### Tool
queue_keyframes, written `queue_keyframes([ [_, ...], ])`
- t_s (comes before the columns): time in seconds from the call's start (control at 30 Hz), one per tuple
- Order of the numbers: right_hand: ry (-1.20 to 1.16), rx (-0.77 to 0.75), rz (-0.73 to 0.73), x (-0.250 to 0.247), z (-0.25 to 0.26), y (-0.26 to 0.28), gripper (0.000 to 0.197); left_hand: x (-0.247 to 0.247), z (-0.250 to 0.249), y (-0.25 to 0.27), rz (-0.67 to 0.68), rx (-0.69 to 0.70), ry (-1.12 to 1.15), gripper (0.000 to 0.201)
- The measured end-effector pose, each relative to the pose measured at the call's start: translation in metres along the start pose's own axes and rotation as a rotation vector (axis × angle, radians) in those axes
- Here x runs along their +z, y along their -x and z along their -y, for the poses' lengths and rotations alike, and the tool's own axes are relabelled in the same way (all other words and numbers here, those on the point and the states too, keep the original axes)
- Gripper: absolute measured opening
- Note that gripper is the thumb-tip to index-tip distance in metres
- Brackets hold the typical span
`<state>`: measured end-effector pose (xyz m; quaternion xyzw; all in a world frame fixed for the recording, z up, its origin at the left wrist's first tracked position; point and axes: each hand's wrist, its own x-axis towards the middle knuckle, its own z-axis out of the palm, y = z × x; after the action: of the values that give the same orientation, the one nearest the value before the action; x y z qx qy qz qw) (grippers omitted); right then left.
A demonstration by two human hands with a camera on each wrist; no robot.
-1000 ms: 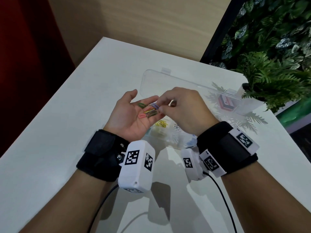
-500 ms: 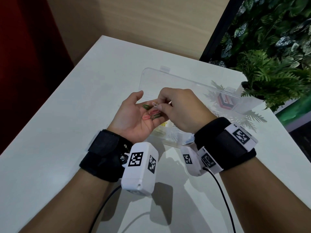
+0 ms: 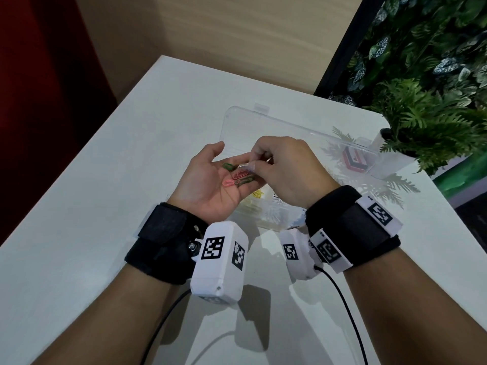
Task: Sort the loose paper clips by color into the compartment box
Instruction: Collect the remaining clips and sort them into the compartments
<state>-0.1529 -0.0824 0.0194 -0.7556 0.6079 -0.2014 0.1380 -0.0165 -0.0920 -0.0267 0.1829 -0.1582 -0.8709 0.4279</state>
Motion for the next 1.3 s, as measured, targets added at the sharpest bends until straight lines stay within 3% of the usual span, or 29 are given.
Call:
queue_keyframes([
  [0.27, -0.101, 0.02, 0.005, 0.0, 0.002, -0.001, 0.011, -0.003, -0.002, -0.002, -0.004, -0.003, 0.016, 0.06],
  [0.47, -0.168, 0.08, -0.143, -0.006, -0.008, -0.004, 0.013, -0.015, -0.022, 0.0, -0.129, 0.087, 0.036, 0.053],
  [0.6, -0.015, 0.144, -0.032, -0.002, -0.016, -0.002, 0.014, -0.024, -0.039, 0.006, -0.133, 0.166, 0.079, 0.053],
  [0.73, 0.071, 0.185, 0.056, 0.007, -0.018, 0.003, 0.007, -0.021, -0.035, 0.007, -0.122, 0.141, 0.063, 0.053],
  [0.9, 0.025, 0.016, -0.146, -0.003, 0.001, 0.004, 0.003, -0.009, -0.018, 0.002, -0.126, 0.074, 0.021, 0.057],
  [1.0, 0.042, -0.075, -0.065, -0.004, 0.015, 0.001, 0.011, -0.001, -0.005, 0.002, -0.078, 0.025, 0.031, 0.061],
  [1.1, 0.137, -0.104, 0.032, 0.002, 0.02, -0.001, 0.017, 0.004, 0.003, 0.001, -0.08, 0.0, 0.062, 0.05],
  [1.3, 0.169, -0.12, 0.07, 0.01, 0.018, -0.004, 0.01, 0.004, 0.007, -0.001, -0.103, 0.007, -0.03, 0.052],
])
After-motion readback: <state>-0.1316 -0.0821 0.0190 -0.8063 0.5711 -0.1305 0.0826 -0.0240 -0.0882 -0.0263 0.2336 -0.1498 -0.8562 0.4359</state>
